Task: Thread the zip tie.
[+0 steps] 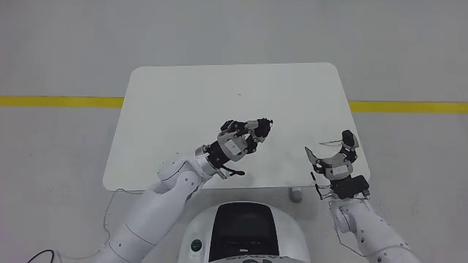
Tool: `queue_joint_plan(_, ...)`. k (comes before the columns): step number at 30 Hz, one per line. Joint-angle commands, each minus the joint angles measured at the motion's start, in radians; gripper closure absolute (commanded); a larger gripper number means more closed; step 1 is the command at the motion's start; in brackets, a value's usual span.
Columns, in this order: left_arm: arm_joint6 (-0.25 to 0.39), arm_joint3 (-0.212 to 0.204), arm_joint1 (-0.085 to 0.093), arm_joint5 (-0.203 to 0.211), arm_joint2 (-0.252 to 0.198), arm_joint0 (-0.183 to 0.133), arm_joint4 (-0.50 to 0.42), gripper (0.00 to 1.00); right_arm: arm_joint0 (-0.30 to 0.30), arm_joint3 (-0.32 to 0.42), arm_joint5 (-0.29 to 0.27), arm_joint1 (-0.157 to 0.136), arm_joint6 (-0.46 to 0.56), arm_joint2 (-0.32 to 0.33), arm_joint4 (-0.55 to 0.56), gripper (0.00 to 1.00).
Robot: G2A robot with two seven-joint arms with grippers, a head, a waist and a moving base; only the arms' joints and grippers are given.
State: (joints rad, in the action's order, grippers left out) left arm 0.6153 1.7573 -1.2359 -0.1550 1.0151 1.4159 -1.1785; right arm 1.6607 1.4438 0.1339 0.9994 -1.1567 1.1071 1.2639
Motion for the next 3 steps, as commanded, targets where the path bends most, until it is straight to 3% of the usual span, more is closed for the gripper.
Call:
queue_joint_plan(1,0.000,0.000,0.000,0.000,0.000,0.000,0.000,1.00,0.000,0.000,0.000,0.000,0.000,0.000,0.000,0.00)
queue_joint_plan(3,0.000,0.000,0.000,0.000,0.000,0.000,0.000,1.00,0.000,0.000,0.000,0.000,0.000,0.000,0.000,0.00)
